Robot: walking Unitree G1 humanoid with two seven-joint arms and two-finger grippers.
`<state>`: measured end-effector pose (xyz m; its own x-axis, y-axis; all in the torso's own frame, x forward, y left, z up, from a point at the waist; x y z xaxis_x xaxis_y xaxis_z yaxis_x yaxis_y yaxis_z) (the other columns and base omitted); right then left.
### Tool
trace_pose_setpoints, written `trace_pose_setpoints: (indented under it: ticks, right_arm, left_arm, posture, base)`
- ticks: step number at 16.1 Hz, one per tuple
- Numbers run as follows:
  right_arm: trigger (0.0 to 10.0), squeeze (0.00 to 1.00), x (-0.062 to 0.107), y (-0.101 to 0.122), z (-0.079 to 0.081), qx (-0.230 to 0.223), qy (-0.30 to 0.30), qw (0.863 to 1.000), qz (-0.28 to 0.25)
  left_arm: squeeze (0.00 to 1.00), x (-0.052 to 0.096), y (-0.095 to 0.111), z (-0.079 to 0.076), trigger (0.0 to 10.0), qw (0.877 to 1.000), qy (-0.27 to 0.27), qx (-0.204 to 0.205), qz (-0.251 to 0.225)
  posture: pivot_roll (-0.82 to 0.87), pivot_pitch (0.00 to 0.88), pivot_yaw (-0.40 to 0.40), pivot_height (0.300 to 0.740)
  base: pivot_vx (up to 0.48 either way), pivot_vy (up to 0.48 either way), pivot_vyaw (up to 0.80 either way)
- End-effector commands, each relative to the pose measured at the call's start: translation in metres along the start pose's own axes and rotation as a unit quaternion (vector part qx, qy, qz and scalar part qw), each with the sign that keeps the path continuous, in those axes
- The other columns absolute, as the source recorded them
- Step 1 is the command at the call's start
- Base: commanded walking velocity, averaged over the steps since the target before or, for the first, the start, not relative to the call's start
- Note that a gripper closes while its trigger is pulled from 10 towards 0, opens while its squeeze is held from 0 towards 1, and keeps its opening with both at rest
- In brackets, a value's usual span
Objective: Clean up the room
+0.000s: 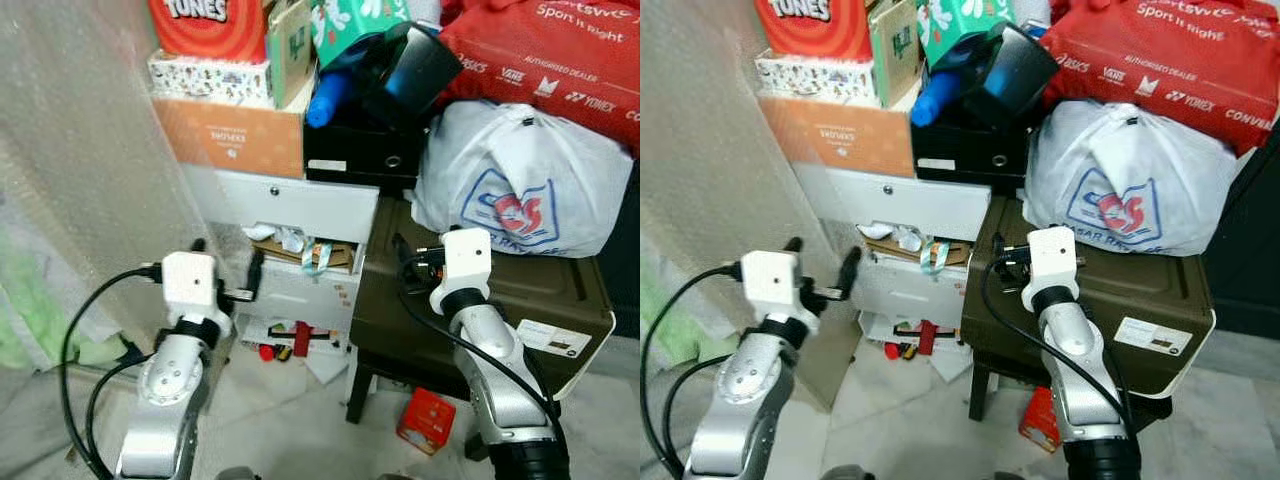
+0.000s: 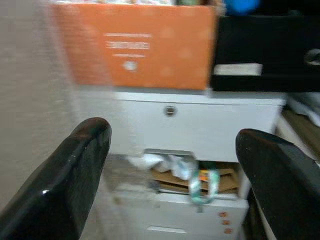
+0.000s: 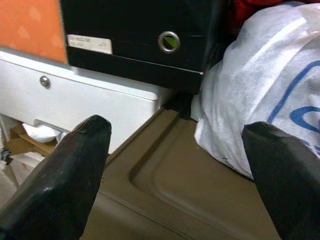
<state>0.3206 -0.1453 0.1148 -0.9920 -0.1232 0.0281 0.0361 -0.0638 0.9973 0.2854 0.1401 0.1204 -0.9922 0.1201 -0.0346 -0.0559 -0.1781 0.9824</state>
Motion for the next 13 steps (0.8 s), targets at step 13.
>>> trace_pose_setpoints:
  ticks: [13]
  right_arm:
    - [10.0, 0.00, -0.015, 0.000, 0.024, 0.007, 0.058, 0.998, 0.005]
  left_arm:
    - [0.00, 0.014, -0.006, 0.015, 10.0, 0.997, 0.072, 0.001, 0.012]
  posture:
    - [0.09, 0.000, -0.077, 0.740]
  base:
    - [0.000, 0.000, 0.80]
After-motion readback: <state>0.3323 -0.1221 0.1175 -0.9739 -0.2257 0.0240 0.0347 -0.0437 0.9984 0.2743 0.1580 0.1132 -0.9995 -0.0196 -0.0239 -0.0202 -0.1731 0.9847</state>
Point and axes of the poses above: a point about 5 cm out from each wrist's last joint towards the gripper, its own x axis pointing back from the gripper into the wrist, its own y axis along the axis of the wrist's last joint, z = x × y, the point moved 4 cm from there along -x, pointing out of the wrist towards the gripper, and after that the axes turned 11 degrees about -x, right-handed, at the moved point
